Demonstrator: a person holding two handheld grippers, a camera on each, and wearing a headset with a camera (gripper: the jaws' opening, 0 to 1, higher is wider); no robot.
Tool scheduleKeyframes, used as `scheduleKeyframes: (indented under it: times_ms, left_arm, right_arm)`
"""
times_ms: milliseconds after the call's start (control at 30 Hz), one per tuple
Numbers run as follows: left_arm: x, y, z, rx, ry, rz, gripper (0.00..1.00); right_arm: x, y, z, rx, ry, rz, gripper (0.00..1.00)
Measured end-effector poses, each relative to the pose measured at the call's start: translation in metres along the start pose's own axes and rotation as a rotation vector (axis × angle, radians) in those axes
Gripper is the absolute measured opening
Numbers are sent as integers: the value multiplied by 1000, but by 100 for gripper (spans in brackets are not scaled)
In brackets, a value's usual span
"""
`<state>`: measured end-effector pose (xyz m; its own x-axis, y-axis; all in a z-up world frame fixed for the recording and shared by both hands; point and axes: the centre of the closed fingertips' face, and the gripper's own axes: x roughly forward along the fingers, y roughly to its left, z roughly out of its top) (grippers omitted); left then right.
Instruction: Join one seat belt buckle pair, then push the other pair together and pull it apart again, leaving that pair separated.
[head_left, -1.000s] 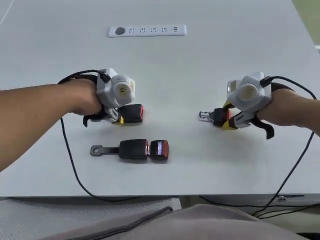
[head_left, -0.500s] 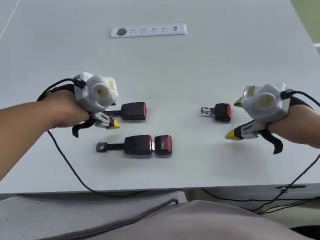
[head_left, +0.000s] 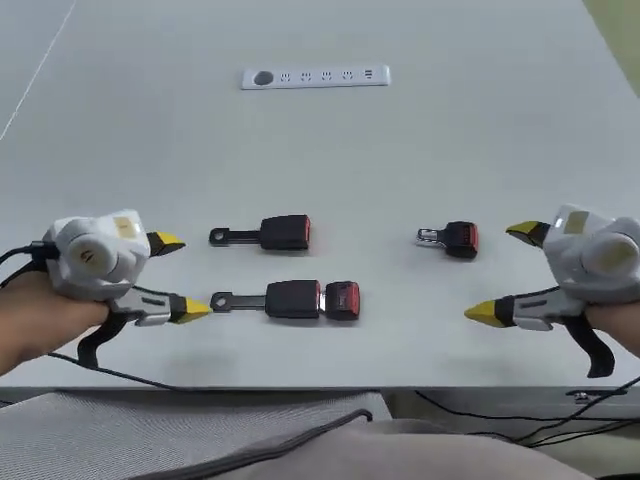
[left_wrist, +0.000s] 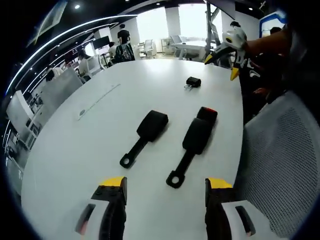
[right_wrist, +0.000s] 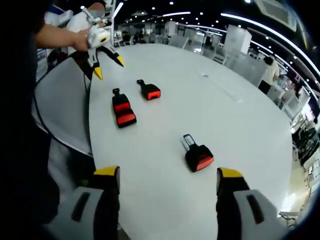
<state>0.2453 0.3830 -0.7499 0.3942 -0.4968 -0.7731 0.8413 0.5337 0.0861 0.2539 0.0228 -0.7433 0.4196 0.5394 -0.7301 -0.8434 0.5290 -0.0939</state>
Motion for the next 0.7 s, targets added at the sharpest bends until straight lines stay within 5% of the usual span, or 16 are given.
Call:
scheduleKeyframes:
  times_ms: [300, 567, 700]
  left_arm:
    - [-30, 2, -29, -110, -31, 65, 77]
    - [-43, 2, -41, -187, -62, 131, 99]
    - [-44, -2, -40, -197, -76, 139, 100]
  right_arm:
    - [-21, 4, -1, 38, -45, -35, 91]
    - [-33, 6, -12, 75, -61, -72, 100]
    - [-37, 7, -18, 97, -71, -87, 100]
